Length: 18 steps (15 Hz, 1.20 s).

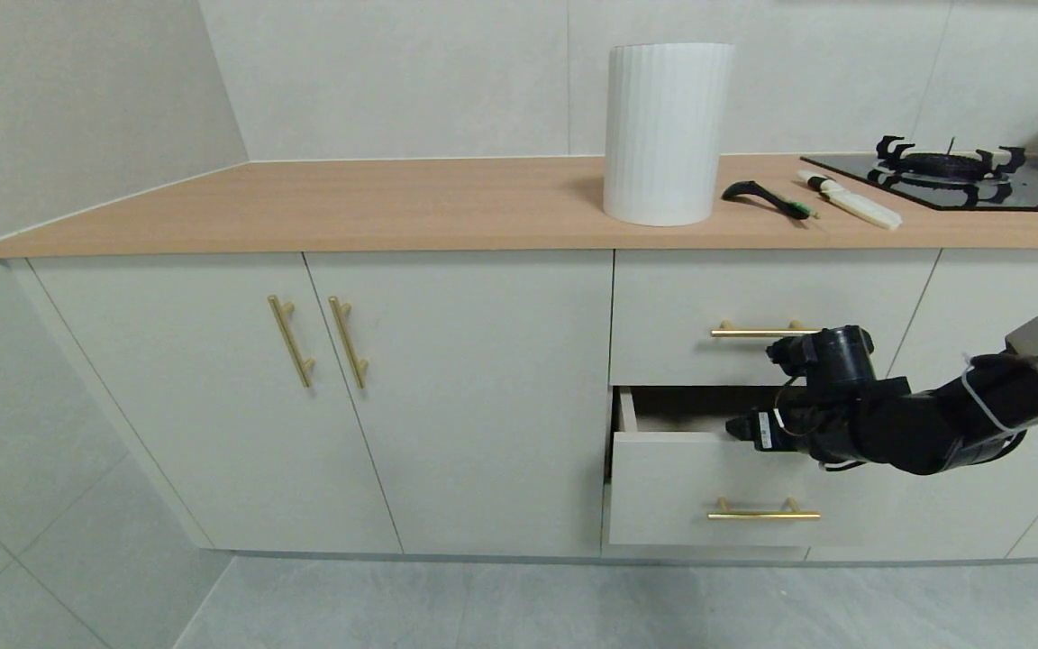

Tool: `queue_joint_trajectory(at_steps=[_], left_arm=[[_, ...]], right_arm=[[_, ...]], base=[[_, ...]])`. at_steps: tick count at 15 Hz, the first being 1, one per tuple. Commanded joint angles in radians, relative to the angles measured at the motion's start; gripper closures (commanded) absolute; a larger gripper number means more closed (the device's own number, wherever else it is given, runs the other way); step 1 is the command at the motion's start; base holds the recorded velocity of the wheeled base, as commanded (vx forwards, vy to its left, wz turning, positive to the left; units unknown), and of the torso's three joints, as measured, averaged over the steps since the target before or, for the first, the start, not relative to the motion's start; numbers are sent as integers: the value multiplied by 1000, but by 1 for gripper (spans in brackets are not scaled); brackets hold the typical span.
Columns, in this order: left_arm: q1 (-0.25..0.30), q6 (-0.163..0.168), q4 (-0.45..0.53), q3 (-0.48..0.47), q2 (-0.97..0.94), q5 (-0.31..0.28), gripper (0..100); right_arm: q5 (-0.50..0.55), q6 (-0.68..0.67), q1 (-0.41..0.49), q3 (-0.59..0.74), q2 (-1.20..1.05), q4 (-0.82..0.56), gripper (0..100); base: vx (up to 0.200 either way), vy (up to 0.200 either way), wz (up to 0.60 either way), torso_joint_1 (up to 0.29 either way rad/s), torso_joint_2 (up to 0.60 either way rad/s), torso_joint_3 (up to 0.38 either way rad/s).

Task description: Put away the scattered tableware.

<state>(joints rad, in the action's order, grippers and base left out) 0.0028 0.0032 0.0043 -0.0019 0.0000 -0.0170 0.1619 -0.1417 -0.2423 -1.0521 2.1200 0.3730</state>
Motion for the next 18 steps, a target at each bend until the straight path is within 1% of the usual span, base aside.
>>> queue_joint_trajectory(at_steps=[1,5,8,9,10,13,18], left_arm=[[0,0,0,0,0,0,0],[0,0,0,-1,0,0,0],[0,0,0,0,0,0,0],[0,0,0,0,0,0,0],[0,0,0,-1,0,0,0],[0,0,0,0,0,0,0],[0,0,0,0,0,0,0]], right_arm=[[-2,2,0,14,-38,-19,0],[-41,13,0,12,-94,-143,0],[-41,42,0,14,-120,-206,0],[-42,59,-3,14,-137,-267,0],[-42,65,-6,14,-144,-293,0],[-41,91,-8,14,-147,-339,0],[-41,145,-22,14,-180,-482,0]], base=[[0,0,0,0,0,0],[0,0,0,0,0,0],[0,0,0,0,0,0],[0,0,0,0,0,0],[0,0,0,0,0,0],[0,0,0,0,0,0],[0,0,0,0,0,0]])
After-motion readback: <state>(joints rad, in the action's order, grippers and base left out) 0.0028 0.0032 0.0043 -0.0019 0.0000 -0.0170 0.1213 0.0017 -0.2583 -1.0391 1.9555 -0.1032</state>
